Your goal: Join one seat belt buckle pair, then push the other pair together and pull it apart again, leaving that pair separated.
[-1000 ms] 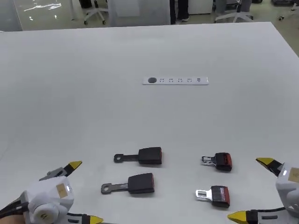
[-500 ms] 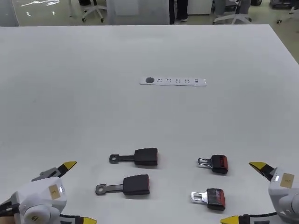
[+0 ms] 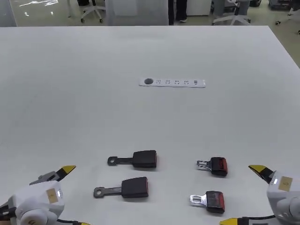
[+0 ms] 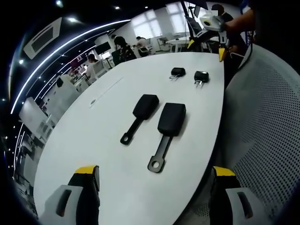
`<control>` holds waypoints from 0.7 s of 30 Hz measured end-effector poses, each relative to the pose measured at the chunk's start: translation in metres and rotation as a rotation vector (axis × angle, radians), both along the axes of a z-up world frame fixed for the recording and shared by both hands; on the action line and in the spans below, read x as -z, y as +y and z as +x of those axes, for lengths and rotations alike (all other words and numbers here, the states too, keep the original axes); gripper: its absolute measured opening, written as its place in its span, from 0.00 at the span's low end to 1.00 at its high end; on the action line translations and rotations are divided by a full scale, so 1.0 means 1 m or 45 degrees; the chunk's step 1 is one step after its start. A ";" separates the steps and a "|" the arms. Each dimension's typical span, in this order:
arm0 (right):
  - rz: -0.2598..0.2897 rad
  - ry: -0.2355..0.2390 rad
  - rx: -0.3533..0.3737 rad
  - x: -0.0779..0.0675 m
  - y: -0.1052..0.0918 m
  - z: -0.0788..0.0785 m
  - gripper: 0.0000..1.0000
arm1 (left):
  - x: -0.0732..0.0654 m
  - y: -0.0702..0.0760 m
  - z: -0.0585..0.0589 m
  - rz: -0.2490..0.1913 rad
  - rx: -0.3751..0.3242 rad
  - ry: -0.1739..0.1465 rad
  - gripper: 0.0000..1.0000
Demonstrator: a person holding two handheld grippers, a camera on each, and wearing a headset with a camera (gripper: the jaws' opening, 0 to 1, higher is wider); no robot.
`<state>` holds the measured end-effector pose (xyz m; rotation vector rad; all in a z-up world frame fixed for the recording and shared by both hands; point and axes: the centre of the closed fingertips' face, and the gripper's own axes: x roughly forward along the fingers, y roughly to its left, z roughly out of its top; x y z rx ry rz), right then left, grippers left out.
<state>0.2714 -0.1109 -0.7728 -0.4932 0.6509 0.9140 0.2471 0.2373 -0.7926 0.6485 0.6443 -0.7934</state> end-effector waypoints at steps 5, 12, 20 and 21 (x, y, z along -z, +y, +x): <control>-0.029 0.020 -0.024 0.004 0.000 -0.004 0.89 | -0.006 -0.002 0.000 -0.012 -0.001 0.001 0.95; -0.046 0.005 -0.029 0.004 -0.004 -0.004 0.80 | -0.001 -0.006 -0.007 0.060 0.078 0.064 0.93; -0.108 0.005 -0.096 0.012 -0.005 -0.004 0.73 | 0.011 -0.023 0.000 0.082 0.156 0.158 0.91; -0.116 0.004 -0.106 0.014 -0.004 -0.004 0.72 | 0.012 -0.025 0.003 0.088 0.167 0.155 0.91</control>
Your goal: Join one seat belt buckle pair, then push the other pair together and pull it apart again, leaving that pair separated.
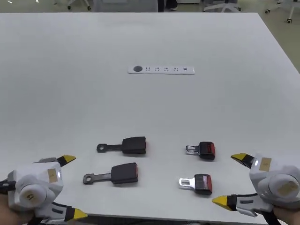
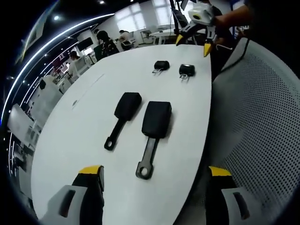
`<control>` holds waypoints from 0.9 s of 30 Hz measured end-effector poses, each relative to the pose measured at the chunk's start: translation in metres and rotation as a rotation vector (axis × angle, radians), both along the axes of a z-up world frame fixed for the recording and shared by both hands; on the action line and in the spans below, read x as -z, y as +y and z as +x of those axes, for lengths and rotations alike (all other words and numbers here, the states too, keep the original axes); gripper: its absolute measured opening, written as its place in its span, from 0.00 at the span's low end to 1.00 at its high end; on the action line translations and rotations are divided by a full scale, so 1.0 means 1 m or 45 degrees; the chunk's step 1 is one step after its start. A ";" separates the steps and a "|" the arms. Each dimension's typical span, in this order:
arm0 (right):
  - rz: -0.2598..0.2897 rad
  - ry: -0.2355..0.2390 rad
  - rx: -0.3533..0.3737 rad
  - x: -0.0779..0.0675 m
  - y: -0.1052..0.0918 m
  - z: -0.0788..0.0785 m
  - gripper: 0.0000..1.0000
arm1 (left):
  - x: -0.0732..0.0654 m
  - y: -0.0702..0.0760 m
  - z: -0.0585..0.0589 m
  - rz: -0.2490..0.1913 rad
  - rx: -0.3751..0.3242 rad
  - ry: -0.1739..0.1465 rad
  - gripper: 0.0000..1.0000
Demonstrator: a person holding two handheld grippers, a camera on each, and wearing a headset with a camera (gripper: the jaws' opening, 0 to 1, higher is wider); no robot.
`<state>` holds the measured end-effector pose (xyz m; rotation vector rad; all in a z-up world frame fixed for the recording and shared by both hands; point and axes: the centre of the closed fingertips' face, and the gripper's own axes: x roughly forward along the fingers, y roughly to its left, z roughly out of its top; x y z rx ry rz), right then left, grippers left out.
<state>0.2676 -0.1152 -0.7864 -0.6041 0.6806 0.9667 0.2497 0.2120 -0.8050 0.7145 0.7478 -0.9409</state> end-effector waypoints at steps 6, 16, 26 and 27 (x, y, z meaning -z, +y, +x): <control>-0.009 0.037 -0.038 0.009 0.005 -0.002 0.61 | 0.002 -0.011 0.009 -0.003 0.030 0.003 0.89; 0.003 0.023 -0.173 0.014 0.029 -0.006 0.49 | 0.018 -0.028 0.022 0.045 0.089 0.075 0.72; -0.030 0.101 -0.228 0.038 0.034 -0.007 0.45 | 0.038 -0.062 0.034 0.085 0.210 0.088 0.62; -0.037 0.105 -0.231 0.040 0.033 -0.006 0.44 | 0.039 -0.064 0.035 0.078 0.212 0.094 0.61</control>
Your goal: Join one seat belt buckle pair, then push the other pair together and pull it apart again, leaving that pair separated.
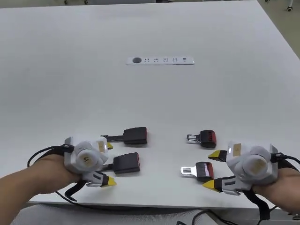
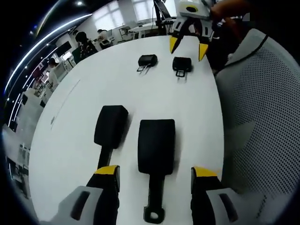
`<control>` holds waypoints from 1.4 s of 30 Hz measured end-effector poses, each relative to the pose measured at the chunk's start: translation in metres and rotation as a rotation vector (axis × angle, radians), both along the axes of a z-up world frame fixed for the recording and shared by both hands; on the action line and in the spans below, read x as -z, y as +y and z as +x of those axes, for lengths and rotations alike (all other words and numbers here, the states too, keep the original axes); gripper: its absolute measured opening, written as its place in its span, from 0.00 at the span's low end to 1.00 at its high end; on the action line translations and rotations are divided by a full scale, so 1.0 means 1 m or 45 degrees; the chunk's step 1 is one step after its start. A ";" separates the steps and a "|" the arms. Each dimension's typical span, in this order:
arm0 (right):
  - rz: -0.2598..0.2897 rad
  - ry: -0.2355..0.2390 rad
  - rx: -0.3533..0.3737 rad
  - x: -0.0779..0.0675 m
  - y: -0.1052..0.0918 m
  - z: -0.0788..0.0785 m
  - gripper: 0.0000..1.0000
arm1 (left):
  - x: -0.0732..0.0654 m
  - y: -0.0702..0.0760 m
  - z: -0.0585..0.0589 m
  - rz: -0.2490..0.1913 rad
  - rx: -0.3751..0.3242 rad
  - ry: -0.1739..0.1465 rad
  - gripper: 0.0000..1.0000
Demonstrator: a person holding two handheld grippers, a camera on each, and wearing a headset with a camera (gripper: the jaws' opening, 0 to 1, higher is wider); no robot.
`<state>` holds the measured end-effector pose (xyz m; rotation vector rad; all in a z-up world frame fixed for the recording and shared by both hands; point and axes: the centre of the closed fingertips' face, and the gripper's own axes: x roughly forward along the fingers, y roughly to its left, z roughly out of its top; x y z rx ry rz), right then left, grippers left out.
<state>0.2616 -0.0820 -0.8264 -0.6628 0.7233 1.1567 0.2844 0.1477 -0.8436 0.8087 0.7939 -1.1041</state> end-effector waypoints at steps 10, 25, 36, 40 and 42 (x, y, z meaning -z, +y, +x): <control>-0.037 0.054 -0.039 0.013 -0.003 0.011 0.39 | 0.005 -0.014 0.010 0.003 0.063 0.055 0.53; -0.052 0.127 -0.110 0.021 -0.001 0.011 0.32 | 0.007 -0.025 0.002 0.049 0.175 0.112 0.37; -0.050 0.166 -0.122 0.024 0.000 0.010 0.32 | 0.008 -0.017 0.001 0.087 0.205 0.118 0.34; -0.058 0.180 -0.131 0.024 0.000 0.010 0.32 | 0.008 -0.018 0.000 0.092 0.212 0.117 0.34; -0.065 0.183 -0.135 0.024 0.000 0.009 0.33 | 0.008 -0.018 0.000 0.096 0.223 0.115 0.33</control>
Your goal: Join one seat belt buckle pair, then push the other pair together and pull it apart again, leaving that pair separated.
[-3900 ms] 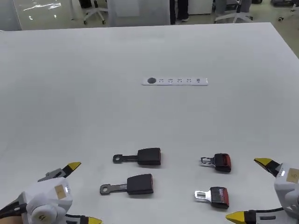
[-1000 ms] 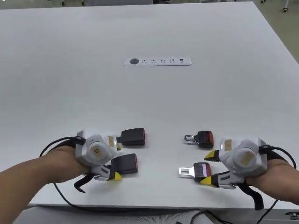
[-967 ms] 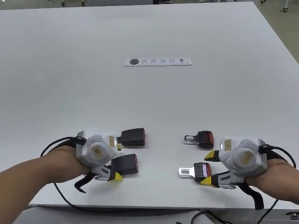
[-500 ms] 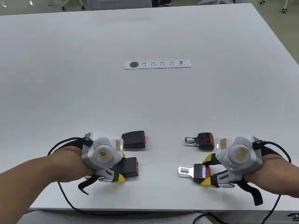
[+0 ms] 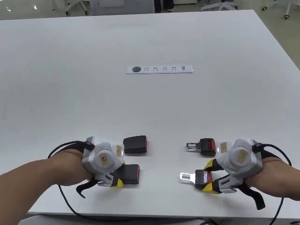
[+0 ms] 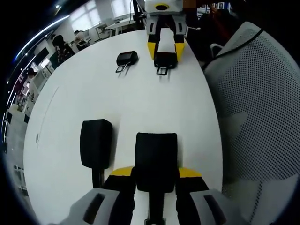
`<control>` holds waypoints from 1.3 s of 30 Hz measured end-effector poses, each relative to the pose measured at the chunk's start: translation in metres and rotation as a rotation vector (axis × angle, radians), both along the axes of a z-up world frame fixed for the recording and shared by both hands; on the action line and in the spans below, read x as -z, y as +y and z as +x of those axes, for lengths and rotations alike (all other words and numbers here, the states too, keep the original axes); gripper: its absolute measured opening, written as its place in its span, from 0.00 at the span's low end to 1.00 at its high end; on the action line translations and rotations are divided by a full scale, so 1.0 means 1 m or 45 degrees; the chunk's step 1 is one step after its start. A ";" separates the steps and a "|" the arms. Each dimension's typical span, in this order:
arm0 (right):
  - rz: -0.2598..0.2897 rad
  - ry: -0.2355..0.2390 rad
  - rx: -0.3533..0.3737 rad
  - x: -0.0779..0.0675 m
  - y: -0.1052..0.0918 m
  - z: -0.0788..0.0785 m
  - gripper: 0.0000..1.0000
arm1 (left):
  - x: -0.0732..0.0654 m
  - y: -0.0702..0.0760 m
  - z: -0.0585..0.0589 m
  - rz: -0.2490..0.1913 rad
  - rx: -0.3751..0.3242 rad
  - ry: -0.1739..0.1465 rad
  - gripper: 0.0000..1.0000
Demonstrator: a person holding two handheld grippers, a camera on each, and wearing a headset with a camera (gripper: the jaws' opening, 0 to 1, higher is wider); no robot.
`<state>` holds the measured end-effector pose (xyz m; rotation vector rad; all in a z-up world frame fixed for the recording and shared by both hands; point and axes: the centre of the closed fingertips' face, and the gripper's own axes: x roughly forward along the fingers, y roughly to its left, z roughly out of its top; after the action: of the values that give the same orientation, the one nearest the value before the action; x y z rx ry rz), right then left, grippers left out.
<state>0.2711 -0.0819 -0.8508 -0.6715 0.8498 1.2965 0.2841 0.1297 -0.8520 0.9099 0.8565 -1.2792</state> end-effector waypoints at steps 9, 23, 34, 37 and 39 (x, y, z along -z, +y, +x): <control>-0.008 -0.013 -0.001 0.000 0.004 0.002 0.33 | 0.001 -0.001 -0.001 0.025 0.039 0.007 0.33; 0.021 -0.032 -0.041 -0.001 0.027 0.008 0.33 | 0.003 -0.001 0.000 0.021 -0.015 0.043 0.33; 0.026 -0.034 -0.080 -0.001 0.051 0.007 0.33 | 0.002 -0.002 -0.002 -0.008 -0.017 0.047 0.33; 0.032 -0.031 -0.085 -0.002 0.060 0.007 0.33 | 0.002 -0.002 -0.002 -0.008 -0.012 0.047 0.33; 0.037 -0.017 -0.092 -0.002 0.067 0.005 0.32 | 0.002 -0.002 -0.002 -0.010 -0.011 0.049 0.33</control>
<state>0.2764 -0.0146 -0.8488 -0.6925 0.8011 1.3654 0.2820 0.1277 -0.8538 0.8771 0.8845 -1.2949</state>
